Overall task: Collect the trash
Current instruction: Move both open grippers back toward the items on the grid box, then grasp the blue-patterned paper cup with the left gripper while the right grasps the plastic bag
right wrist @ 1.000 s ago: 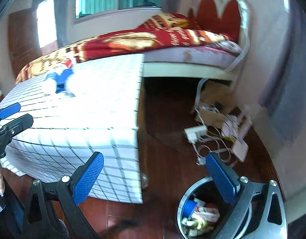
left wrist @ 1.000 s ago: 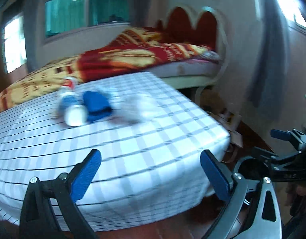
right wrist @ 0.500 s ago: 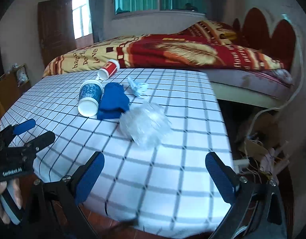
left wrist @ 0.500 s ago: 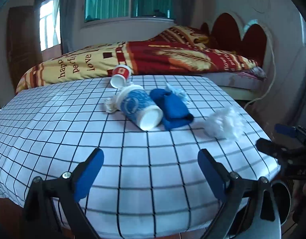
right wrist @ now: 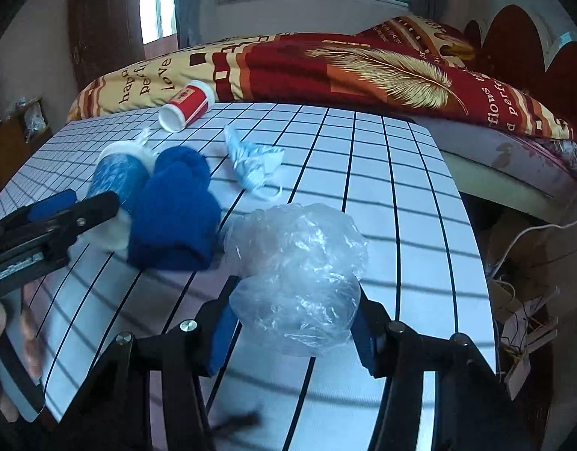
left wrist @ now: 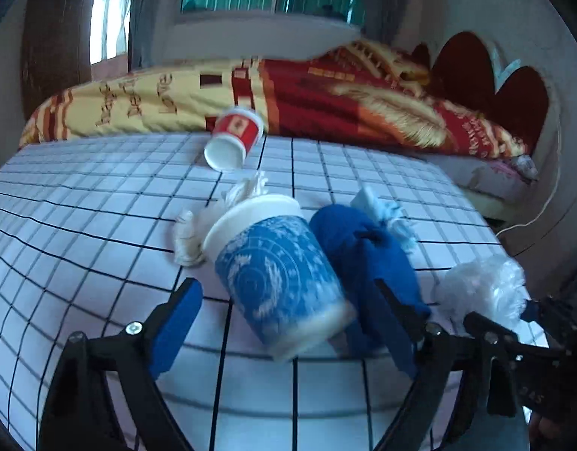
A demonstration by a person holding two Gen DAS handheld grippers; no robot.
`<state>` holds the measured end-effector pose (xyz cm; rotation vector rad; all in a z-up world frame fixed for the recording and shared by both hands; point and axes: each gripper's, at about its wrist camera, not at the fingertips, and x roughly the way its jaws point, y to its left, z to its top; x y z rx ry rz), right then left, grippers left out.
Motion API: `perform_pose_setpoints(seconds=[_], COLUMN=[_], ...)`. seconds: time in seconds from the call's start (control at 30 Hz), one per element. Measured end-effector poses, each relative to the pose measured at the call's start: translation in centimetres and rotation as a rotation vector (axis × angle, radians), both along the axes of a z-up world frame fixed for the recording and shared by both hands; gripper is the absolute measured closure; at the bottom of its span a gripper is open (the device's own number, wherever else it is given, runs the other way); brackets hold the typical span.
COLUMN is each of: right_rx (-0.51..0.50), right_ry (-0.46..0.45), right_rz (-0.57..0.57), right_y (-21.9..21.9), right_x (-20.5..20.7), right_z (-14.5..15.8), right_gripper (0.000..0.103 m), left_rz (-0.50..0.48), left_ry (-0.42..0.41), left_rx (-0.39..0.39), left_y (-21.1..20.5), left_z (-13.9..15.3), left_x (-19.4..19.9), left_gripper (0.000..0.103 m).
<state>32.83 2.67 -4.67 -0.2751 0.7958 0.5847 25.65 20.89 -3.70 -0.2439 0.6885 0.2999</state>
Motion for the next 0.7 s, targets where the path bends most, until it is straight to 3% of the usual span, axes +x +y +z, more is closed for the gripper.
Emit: perform_pose_setpoints(seconds=[0.2, 0.33, 0.4, 0.43, 0.47, 0.7], right_rx=[0.013, 0.03, 0.04, 0.055, 0.069, 0.081], right_ry=[0.004, 0.001, 0.021, 0.046, 0.064, -0.004], right_rz=[0.006, -0.006, -0.011, -0.003, 0.013, 0.021], right_y=[0.4, 0.1, 0.3, 0.3, 0.3, -1.5], right_x=[0.7, 1.3, 2.1, 2.3, 2.3, -0.8], right_z=[0.4, 0.9, 0.8, 0.6, 0.5, 2.0], right_gripper=[0.046, 0.029, 0.029, 0.038, 0.057, 0.059], left_rz=[-0.032, -0.03, -0.033, -0.047, -0.063, -0.115], left_ry=[0.064, 0.062, 0.081, 0.084, 0.079, 0.032], left_rx=[0.024, 0.023, 0.007, -0.009, -0.016, 0.062], left_y=[0.6, 1.3, 1.6, 1.7, 1.7, 0.8], left_z=[-0.4, -0.5, -0.9, -1.0, -1.1, -0.1], left_x=[-0.3, -1.8, -1.4, -1.2, -1.3, -4.2], left_gripper=[0.027, 0.027, 0.027, 0.037, 0.041, 0.043])
